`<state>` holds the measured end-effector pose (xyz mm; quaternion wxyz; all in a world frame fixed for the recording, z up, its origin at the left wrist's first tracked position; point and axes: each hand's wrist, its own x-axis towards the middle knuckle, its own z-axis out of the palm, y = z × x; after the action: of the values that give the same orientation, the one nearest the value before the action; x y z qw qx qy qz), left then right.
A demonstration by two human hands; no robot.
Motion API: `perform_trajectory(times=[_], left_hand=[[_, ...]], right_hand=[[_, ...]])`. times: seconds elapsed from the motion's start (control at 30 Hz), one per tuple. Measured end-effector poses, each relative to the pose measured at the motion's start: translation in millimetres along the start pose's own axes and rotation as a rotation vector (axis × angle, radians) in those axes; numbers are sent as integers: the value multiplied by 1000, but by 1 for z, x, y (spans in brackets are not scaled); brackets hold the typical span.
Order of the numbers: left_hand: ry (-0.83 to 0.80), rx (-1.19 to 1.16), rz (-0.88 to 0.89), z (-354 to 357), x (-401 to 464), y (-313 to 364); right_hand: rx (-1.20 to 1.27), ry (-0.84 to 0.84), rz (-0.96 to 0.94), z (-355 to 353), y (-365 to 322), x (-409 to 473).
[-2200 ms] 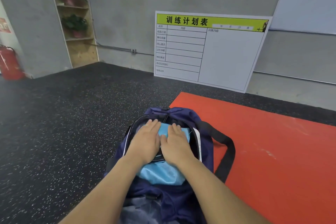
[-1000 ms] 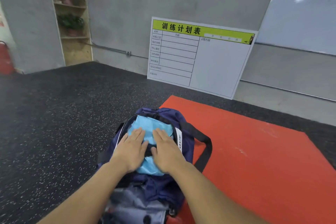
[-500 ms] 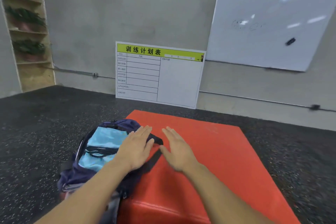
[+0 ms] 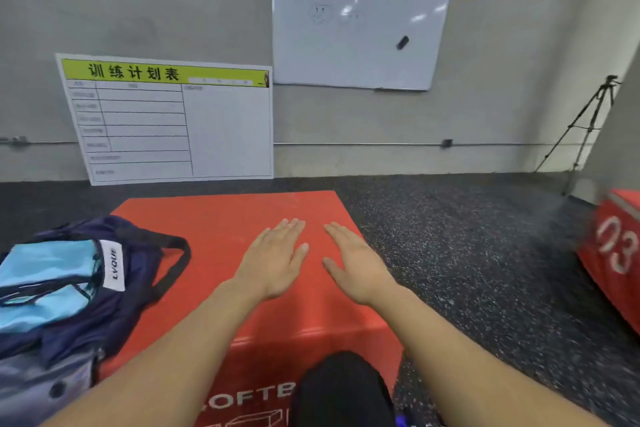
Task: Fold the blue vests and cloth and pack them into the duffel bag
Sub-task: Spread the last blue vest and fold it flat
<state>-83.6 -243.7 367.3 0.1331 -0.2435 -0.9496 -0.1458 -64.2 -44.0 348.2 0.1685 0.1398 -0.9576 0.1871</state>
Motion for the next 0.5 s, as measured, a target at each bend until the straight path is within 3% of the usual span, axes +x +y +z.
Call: perform_trajectory(times=[0.27, 0.5], left_hand=[[-120, -62, 186, 79, 8, 115], [-315, -111, 320, 172, -28, 189]], right_hand=[[8, 6, 231, -18, 104, -119], [58, -62, 470, 25, 172, -245]])
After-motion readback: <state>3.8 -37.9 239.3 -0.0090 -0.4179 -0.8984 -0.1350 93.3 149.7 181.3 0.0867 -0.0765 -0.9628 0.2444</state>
